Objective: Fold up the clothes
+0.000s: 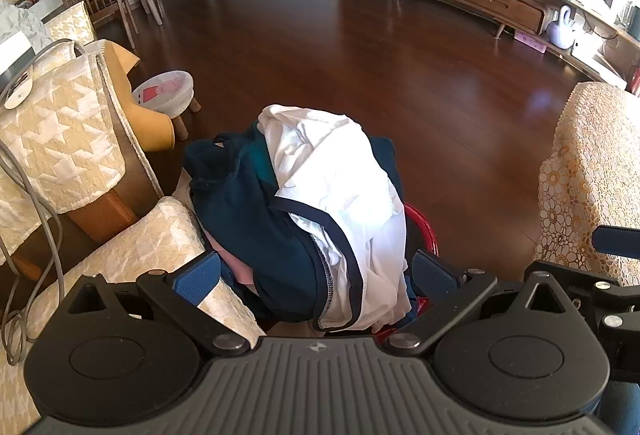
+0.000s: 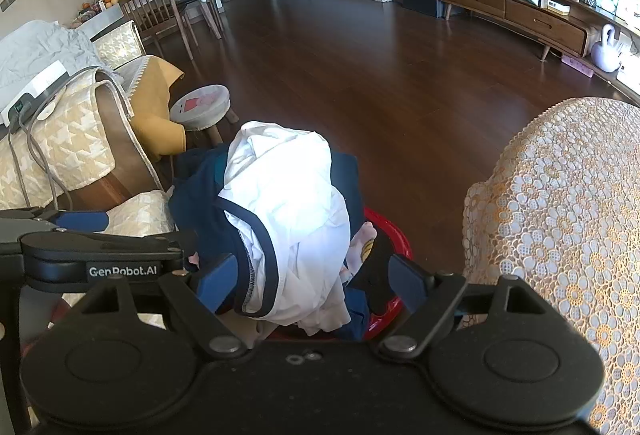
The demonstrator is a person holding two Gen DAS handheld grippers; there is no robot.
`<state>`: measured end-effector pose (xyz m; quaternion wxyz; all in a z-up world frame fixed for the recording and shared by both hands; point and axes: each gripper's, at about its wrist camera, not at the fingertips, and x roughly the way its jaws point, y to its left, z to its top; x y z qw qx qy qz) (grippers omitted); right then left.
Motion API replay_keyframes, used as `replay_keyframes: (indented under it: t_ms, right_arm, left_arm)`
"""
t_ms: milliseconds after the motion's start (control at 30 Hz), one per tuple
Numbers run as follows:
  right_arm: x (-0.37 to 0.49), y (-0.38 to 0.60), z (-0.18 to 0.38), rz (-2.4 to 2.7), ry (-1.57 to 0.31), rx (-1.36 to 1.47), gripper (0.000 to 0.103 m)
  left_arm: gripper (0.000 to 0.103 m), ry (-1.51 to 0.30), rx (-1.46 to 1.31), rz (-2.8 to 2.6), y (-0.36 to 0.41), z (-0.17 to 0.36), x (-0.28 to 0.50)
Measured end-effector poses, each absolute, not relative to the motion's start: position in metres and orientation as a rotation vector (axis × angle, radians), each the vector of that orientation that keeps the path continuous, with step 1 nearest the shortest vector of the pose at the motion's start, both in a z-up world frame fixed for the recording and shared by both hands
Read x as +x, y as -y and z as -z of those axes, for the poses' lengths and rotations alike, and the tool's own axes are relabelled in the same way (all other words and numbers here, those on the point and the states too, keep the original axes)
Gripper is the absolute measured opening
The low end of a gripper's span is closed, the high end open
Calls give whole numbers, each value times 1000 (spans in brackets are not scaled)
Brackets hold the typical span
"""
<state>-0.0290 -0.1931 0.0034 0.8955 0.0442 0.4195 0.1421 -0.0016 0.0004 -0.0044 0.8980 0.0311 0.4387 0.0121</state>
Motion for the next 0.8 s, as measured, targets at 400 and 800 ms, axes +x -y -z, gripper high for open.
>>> replay_keyframes:
  t_ms: [400, 800]
  right_arm:
    - [-29, 194, -3, -294, -873, 90, 103]
    - [-26, 194, -1, -290, -877, 90, 103]
  left_arm:
    - [103, -913, 61, -23, 0, 6, -1]
    - [103, -915, 64, -14, 2, 9, 4]
